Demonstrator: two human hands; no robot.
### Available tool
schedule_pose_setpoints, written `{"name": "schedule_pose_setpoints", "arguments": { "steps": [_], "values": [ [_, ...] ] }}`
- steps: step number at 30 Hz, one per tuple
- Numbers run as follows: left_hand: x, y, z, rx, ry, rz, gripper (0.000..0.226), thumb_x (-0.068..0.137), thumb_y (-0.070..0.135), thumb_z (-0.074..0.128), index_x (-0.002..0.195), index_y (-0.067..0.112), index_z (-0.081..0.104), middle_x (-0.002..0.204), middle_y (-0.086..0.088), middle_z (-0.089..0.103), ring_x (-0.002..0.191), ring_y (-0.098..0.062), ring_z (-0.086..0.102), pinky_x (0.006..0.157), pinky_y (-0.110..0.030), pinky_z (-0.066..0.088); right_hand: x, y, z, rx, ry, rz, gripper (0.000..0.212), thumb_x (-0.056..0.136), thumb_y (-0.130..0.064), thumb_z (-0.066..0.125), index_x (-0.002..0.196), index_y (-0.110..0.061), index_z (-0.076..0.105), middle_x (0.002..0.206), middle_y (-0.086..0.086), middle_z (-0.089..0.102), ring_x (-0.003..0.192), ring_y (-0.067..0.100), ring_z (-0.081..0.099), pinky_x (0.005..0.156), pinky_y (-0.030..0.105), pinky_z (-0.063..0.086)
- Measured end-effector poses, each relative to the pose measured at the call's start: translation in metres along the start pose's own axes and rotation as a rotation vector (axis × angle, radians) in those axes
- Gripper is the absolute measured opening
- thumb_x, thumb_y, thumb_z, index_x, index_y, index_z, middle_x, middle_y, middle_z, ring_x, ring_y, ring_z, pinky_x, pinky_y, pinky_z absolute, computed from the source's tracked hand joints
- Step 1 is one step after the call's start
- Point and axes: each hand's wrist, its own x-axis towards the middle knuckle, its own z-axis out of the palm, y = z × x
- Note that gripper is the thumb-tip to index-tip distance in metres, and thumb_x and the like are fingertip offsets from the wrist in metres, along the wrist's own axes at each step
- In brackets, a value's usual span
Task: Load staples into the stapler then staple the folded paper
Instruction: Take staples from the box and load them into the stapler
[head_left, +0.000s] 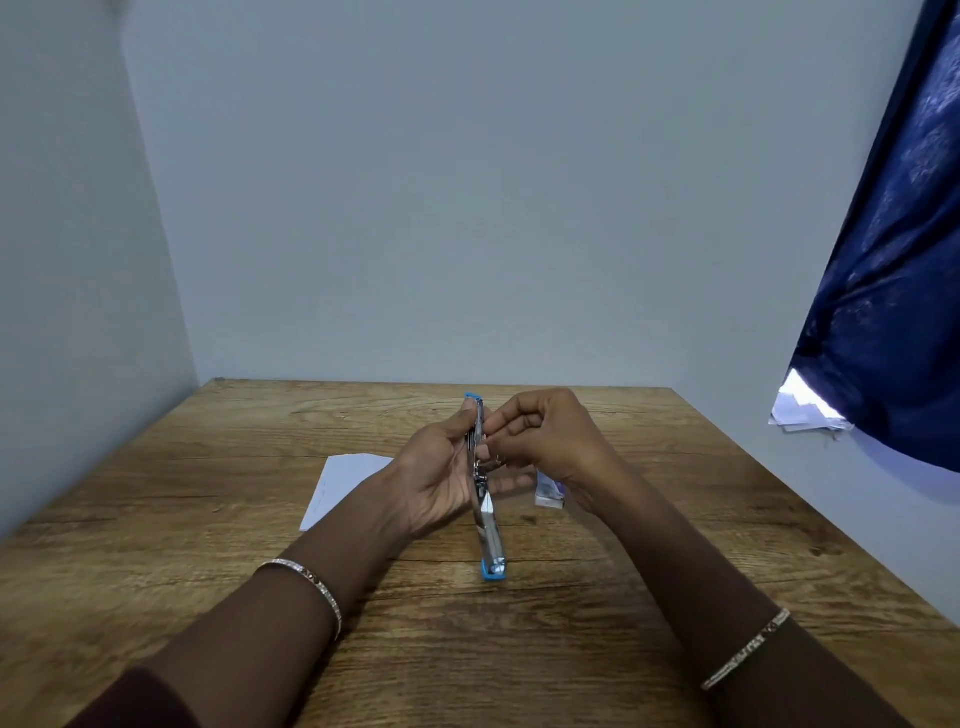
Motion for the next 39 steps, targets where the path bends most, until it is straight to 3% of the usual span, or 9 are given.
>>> {"name": "schedule_pose_setpoints", "arguments": {
  "steps": [5,10,15,21,24,27,30,34,39],
  "values": [
    [-0.003,0.0,0.0,-0.053,-0.085,-0.024,0.06,0.106,0.045,0.03,0.138,0.003,0.056,0.144,-0.018,0.057,0.138,-0.032,0.046,0.112,-0.06,0.035,-0.001,-0.002,0.009,-0.031,0.156,-0.013,0.012,0.076,0.0,0.081,0.079,-0.006,0.072,0.061,0.005,0.07,0.049,0.017,0.069,0.048,0.028,0.055],
    [-0.001,-0.002,0.001,-0.09,-0.101,-0.006,0.056,0.107,0.041,0.03,0.122,0.003,0.068,0.132,-0.013,0.068,0.107,-0.025,0.071,0.097,-0.056,0.052,-0.004,-0.004,0.013,-0.12,0.246,-0.083,0.01,0.077,-0.004,0.079,0.077,-0.008,0.07,0.059,0.002,0.067,0.047,0.016,0.07,0.042,0.025,0.054],
    [0.0,-0.006,0.0,-0.1,-0.069,0.021,0.05,0.108,0.035,0.029,0.126,0.005,0.065,0.126,-0.014,0.071,0.101,-0.026,0.075,0.09,-0.051,0.056,-0.002,0.002,0.021,-0.27,0.347,-0.147,0.008,0.078,-0.016,0.074,0.074,-0.02,0.068,0.063,0.003,0.068,0.062,0.019,0.071,0.059,0.039,0.063],
    [0.005,-0.01,0.0,-0.045,-0.021,0.0,0.047,0.109,0.03,0.027,0.132,0.007,0.061,0.119,-0.018,0.071,0.099,-0.028,0.067,0.081,-0.052,0.061,0.003,0.012,0.021,-0.323,0.418,-0.077,0.011,0.073,-0.033,0.071,0.071,-0.024,0.064,0.055,-0.007,0.063,0.053,0.004,0.064,0.054,0.023,0.047],
    [0.005,-0.009,0.0,-0.036,-0.013,-0.034,0.047,0.109,0.027,0.026,0.136,0.004,0.057,0.124,-0.02,0.065,0.106,-0.031,0.064,0.074,-0.053,0.062,0.005,0.013,0.02,-0.279,0.394,0.017,0.015,0.072,-0.036,0.069,0.074,-0.023,0.064,0.061,-0.005,0.07,0.056,0.009,0.07,0.059,0.028,0.056],
    [0.005,-0.009,-0.003,-0.036,-0.004,-0.059,0.046,0.109,0.025,0.027,0.137,0.0,0.054,0.134,-0.023,0.056,0.118,-0.036,0.056,0.089,-0.058,0.057,0.007,0.015,0.017,-0.273,0.347,0.06,0.016,0.076,-0.036,0.069,0.077,-0.02,0.066,0.063,-0.003,0.073,0.055,0.01,0.072,0.06,0.028,0.058],
    [0.008,-0.01,-0.005,-0.054,0.032,-0.073,0.045,0.108,0.024,0.029,0.136,-0.004,0.052,0.119,-0.022,0.06,0.116,-0.037,0.056,0.097,-0.058,0.051,0.007,0.016,0.016,-0.202,0.296,0.104,0.012,0.08,-0.03,0.069,0.08,-0.018,0.067,0.061,-0.003,0.074,0.053,0.013,0.073,0.054,0.029,0.059],
    [0.01,-0.01,-0.004,-0.122,0.071,-0.074,0.044,0.109,0.024,0.026,0.118,-0.006,0.057,0.095,-0.026,0.074,0.085,-0.039,0.076,0.08,-0.056,0.053,0.008,0.015,0.014,0.06,0.214,0.162,0.008,0.088,-0.016,0.067,0.091,-0.008,0.066,0.066,0.009,0.076,0.052,0.024,0.073,0.046,0.031,0.057],
    [0.01,0.001,-0.006,-0.292,0.136,-0.009,0.036,0.109,0.018,0.028,0.117,-0.004,0.055,0.106,-0.031,0.071,0.085,-0.043,0.075,0.071,-0.056,0.062,0.01,0.007,0.003,-0.024,0.23,-0.055,0.013,0.088,-0.032,0.071,0.087,-0.019,0.07,0.074,0.002,0.072,0.061,0.011,0.068,0.055,0.028,0.053]
  ]
}}
